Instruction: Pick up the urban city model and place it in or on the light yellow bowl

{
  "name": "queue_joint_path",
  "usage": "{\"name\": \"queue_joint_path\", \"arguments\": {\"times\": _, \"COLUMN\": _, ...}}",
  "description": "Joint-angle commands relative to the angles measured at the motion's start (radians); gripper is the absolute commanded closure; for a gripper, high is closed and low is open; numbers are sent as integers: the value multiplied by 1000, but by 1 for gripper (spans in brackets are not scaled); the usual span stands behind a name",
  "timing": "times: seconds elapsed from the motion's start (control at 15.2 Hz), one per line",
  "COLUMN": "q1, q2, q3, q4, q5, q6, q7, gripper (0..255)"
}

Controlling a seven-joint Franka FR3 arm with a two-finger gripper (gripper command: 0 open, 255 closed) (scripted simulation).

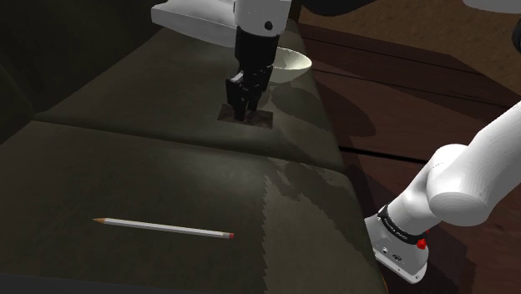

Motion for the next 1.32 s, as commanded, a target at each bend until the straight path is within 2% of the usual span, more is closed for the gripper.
{"name": "queue_joint_path", "arguments": {"times": 0.0, "q1": 0, "q2": 4, "q3": 1, "q4": 31, "q5": -2, "q6": -29, "q7": 3, "gripper": 255}}
{"name": "queue_joint_path", "arguments": {"times": 1.25, "q1": 7, "q2": 74, "q3": 10, "q4": 366, "q5": -34, "q6": -299, "q7": 37, "gripper": 255}}
